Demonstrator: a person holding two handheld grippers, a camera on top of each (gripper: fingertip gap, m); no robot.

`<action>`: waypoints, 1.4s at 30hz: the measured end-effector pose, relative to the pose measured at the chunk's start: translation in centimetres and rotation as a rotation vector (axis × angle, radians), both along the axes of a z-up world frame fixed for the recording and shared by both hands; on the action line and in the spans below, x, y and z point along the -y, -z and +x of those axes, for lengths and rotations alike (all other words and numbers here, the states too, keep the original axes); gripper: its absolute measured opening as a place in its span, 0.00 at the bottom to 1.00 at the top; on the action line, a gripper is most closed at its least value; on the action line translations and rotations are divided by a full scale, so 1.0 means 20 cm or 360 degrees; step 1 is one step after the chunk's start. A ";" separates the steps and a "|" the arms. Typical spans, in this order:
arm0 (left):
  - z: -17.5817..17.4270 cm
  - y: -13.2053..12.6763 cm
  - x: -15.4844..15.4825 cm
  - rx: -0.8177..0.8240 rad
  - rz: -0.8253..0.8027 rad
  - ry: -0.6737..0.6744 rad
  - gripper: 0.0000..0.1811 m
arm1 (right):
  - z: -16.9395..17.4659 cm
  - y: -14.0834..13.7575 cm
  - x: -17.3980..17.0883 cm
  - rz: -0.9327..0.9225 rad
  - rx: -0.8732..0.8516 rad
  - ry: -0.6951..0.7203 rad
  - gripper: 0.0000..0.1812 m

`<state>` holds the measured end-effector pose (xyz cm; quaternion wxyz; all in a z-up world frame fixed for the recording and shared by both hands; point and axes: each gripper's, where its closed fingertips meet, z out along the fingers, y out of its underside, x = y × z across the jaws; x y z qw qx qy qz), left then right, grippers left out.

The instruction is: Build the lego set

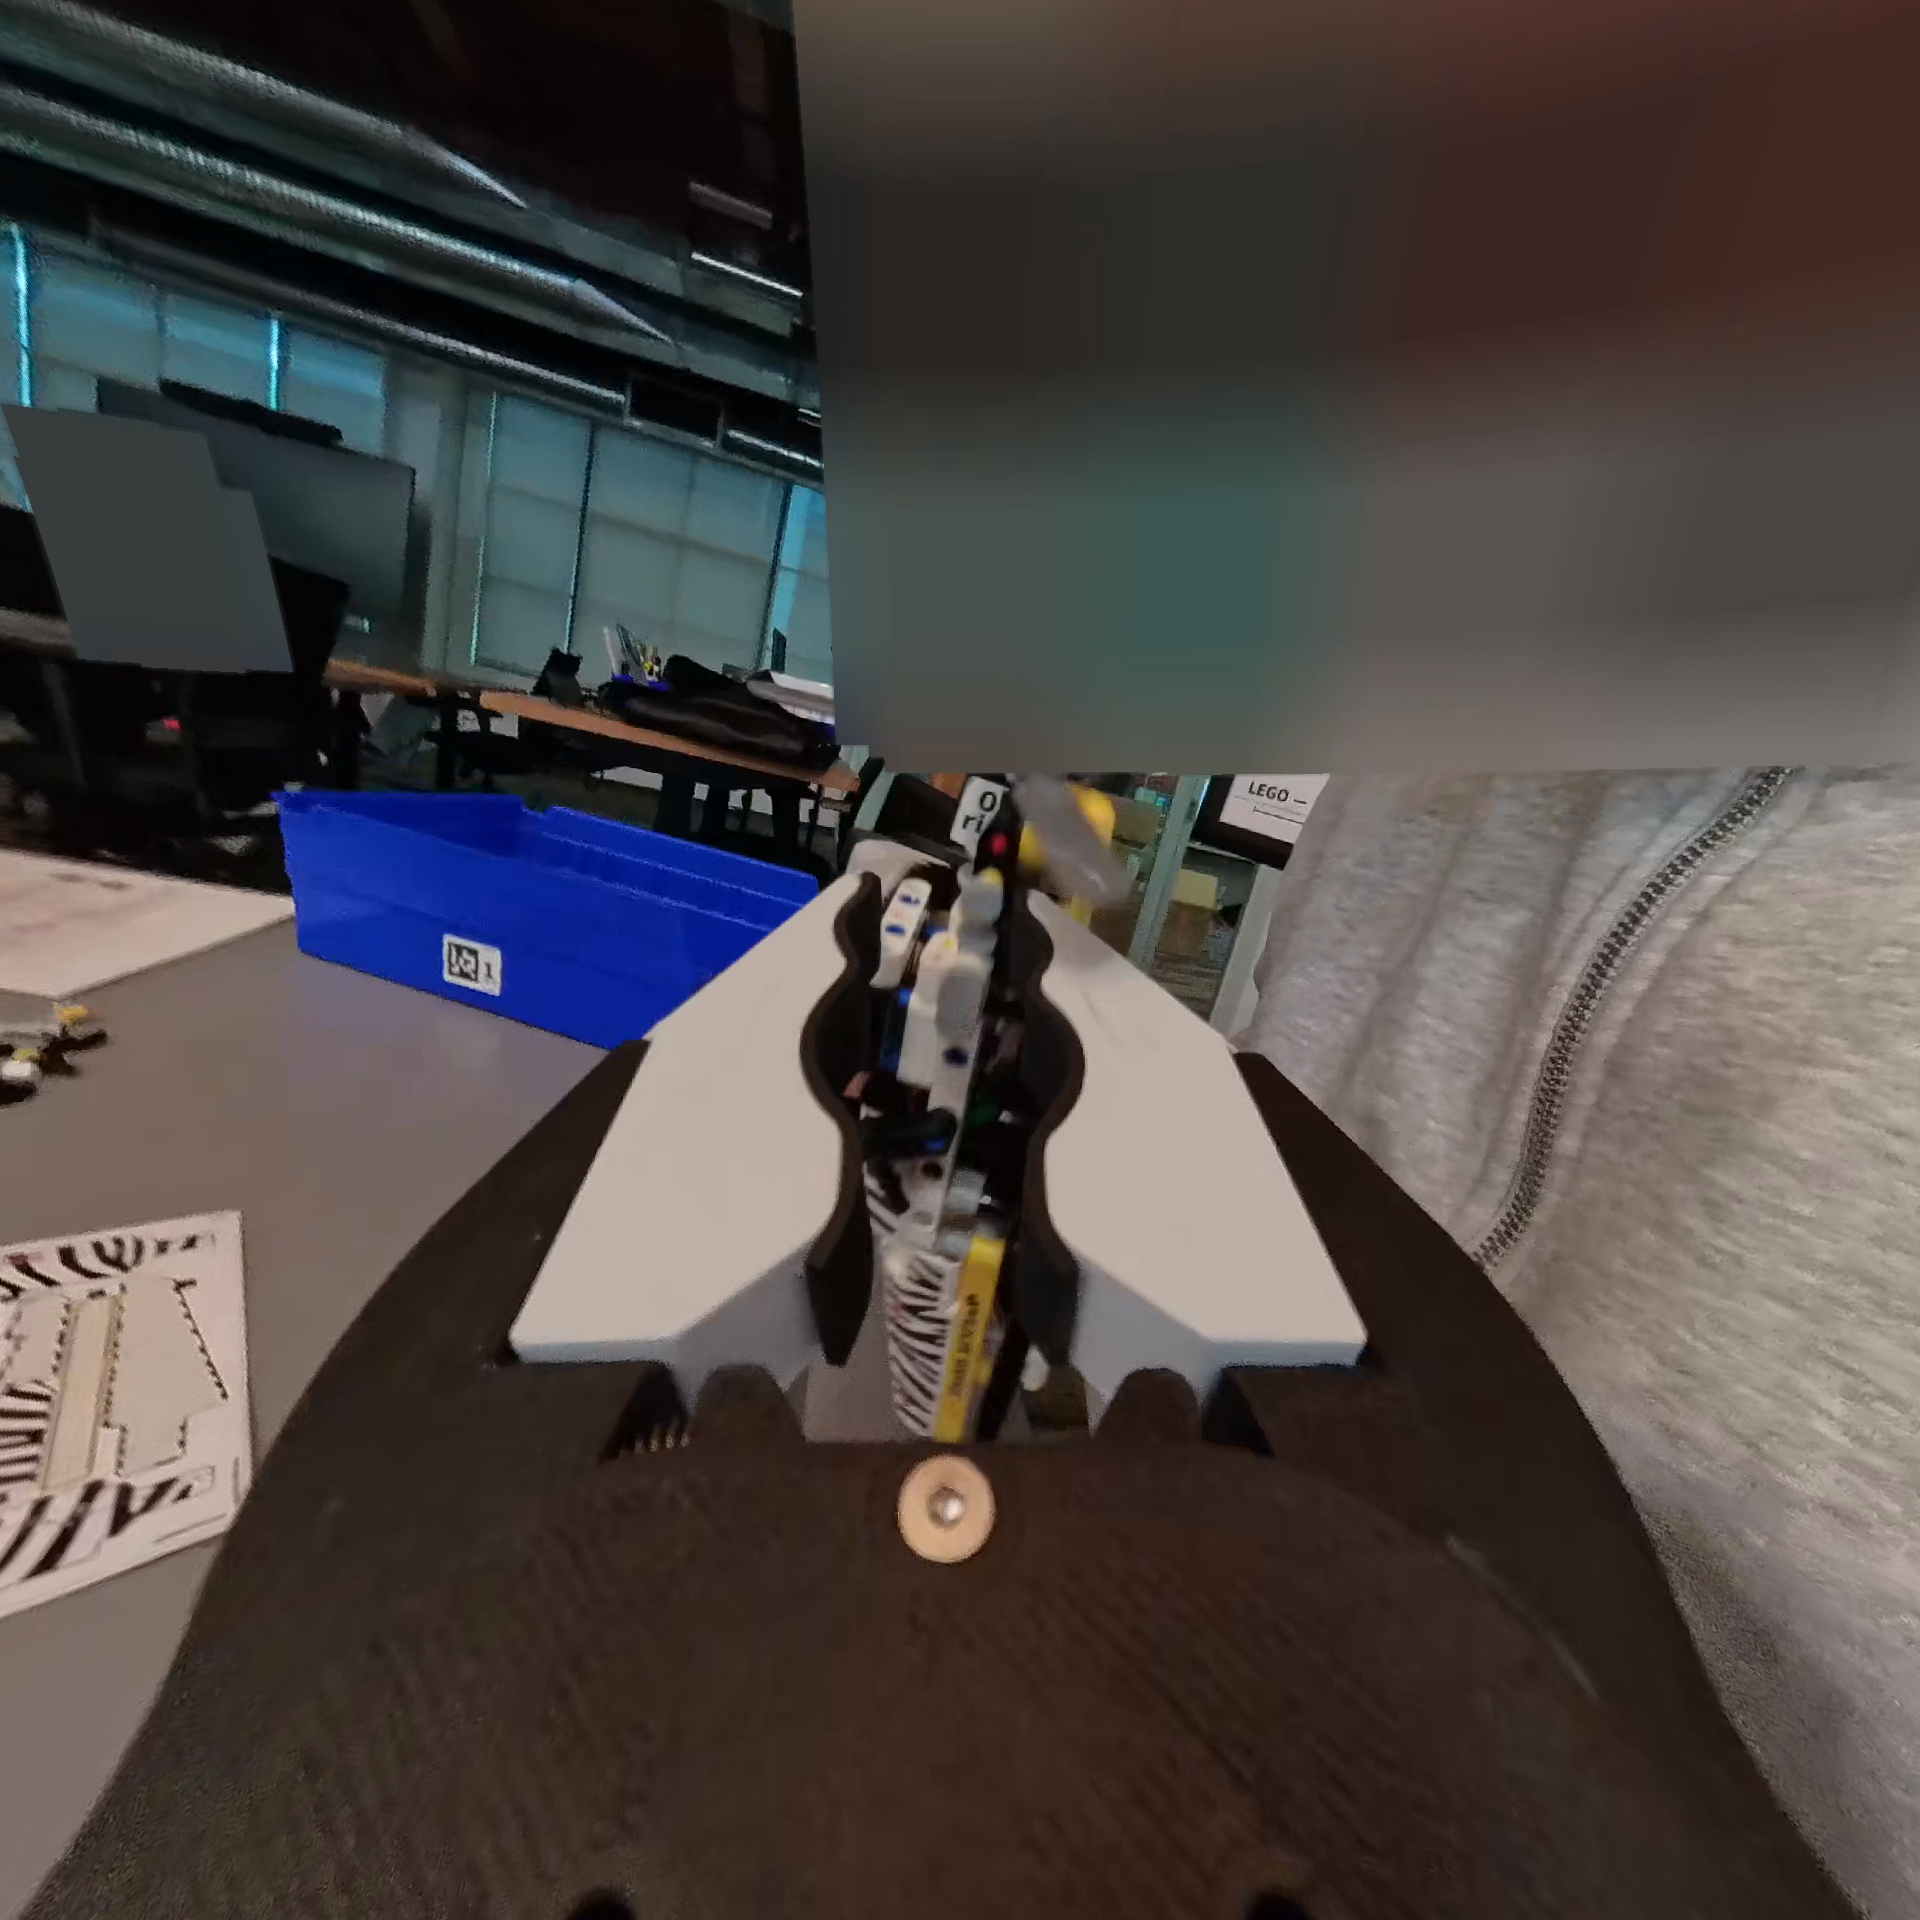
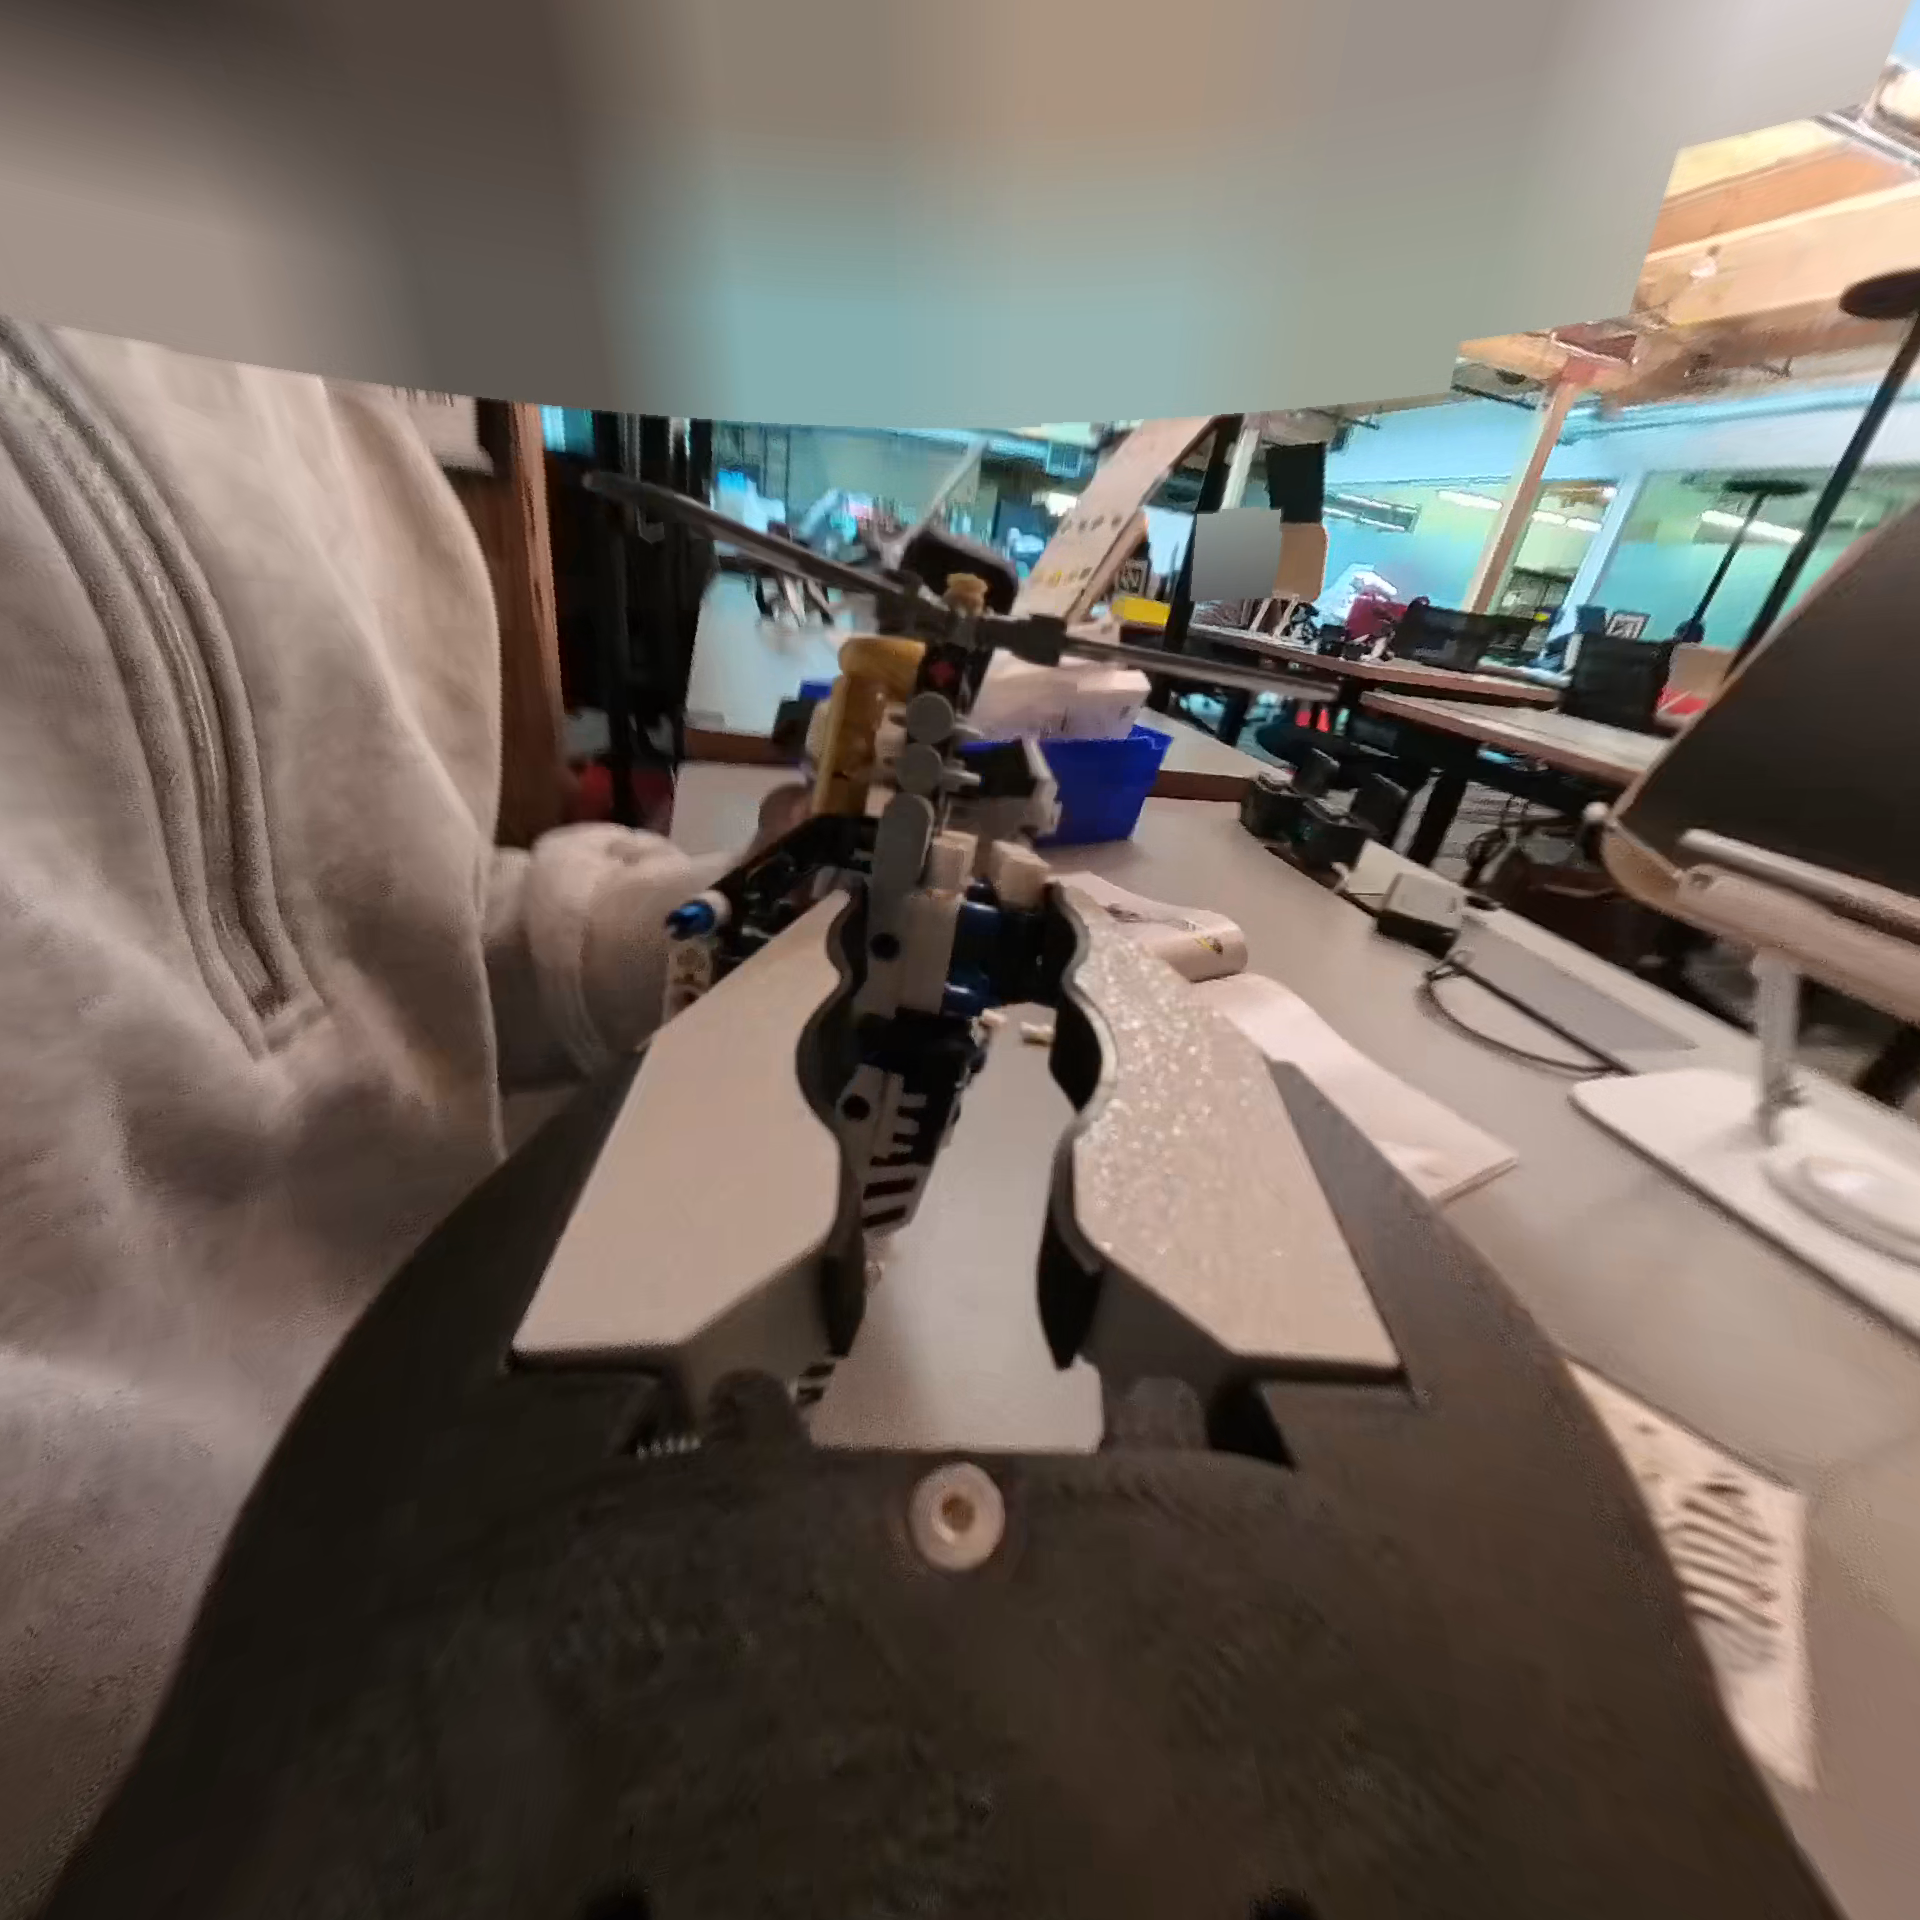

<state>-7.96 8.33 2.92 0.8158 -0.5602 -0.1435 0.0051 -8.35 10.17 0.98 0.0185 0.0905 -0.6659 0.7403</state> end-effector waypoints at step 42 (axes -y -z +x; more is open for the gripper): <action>0.33 0.03 0.10 -0.0142 -0.0368 -0.0297 0.37 | 0.29 -0.07 0.03 0.0437 0.0081 0.0036 0.17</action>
